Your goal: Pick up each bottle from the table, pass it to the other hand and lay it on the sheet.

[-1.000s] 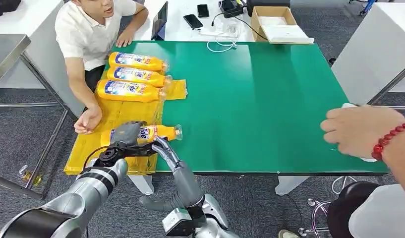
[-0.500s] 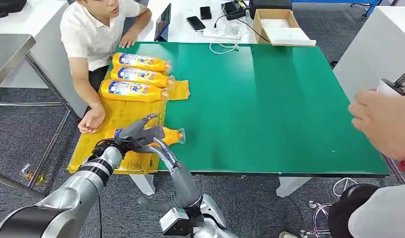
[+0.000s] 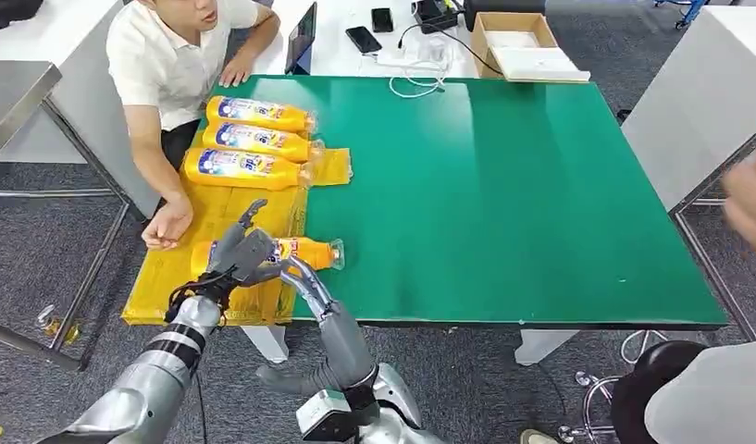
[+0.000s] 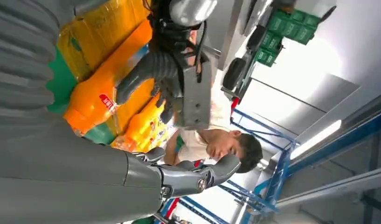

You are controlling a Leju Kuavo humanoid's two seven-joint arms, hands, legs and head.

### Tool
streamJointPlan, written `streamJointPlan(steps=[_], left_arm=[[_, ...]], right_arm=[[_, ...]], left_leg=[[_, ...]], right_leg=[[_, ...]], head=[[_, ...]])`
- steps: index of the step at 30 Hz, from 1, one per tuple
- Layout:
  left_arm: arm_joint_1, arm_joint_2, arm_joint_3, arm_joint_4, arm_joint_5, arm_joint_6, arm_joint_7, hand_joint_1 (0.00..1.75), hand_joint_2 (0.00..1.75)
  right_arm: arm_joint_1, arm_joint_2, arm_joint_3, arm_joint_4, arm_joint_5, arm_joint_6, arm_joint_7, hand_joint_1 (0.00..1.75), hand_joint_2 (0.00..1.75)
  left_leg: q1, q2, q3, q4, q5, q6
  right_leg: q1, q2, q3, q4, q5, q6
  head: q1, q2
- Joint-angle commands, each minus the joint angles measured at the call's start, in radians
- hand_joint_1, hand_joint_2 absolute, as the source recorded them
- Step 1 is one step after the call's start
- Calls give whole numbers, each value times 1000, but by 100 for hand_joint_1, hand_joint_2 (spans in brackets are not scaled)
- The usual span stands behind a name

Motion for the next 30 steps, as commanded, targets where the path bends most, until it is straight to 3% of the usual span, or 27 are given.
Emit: streamJointPlan(steps=[1, 4, 9, 15, 21, 23, 25, 27, 30], left_arm=[[166, -33, 77, -373, 368, -107, -7, 0, 175], [215, -37, 83, -475, 531, -159, 7, 0, 175], [233, -35, 81, -504, 568, -169, 12, 0, 175], [408, -5, 31, -739, 729, -175, 37, 0, 175], [408, -5, 31, -739, 729, -175, 37, 0, 175], [459, -6, 19, -799, 729, -160, 32, 0, 175], [577, -19, -1, -919, 713, -142, 18, 0, 175], [673, -16, -44, -1011, 657, -109, -10, 0, 175], [719, -5, -97, -1034, 613, -69, -34, 0, 175]], right_arm=[[20, -18, 36, 13, 7, -31, 3, 0, 175], [36, -34, 43, -49, -4, -63, 3, 0, 175], [42, -38, 41, -71, -11, -65, 3, 0, 175], [163, -110, -22, -362, -39, -161, 3, 0, 175], [163, -110, -22, -362, -39, -161, 3, 0, 175], [220, -90, -96, -439, -62, -196, 3, 0, 175], [276, -96, -164, -521, -34, -340, 3, 0, 175], [337, -57, -326, -604, 21, -356, 3, 0, 175], [352, -51, -473, -665, 18, -356, 3, 0, 175]], left_leg=[[0, 3, 3, -1, -2, 0], [0, 3, 1, -1, -3, -1], [0, 1, 1, 0, -3, -1], [0, 5, 1, 0, -5, -1], [0, 1, -1, 0, -4, -1], [0, 2, -5, 0, -2, -1], [-1, 3, -4, 0, -3, -1], [-1, 4, -2, 0, -5, -1], [-1, 5, -5, 0, -4, -1]], right_leg=[[0, 2, 2, -1, -2, -1], [0, 2, 1, -1, -2, -1], [1, 0, 1, 0, -3, -2], [0, 3, 0, -1, -3, -2], [0, -1, -2, -1, -4, -2], [0, 0, -6, -1, -2, -1], [0, 1, -5, -1, -3, -1], [0, 2, -4, -1, -4, -2], [-1, 2, -8, -1, -3, -1]], head=[[0, 0], [1, 0], [0, 0], [0, 0], [0, 0], [0, 0], [0, 0], [0, 0], [-1, 0]])
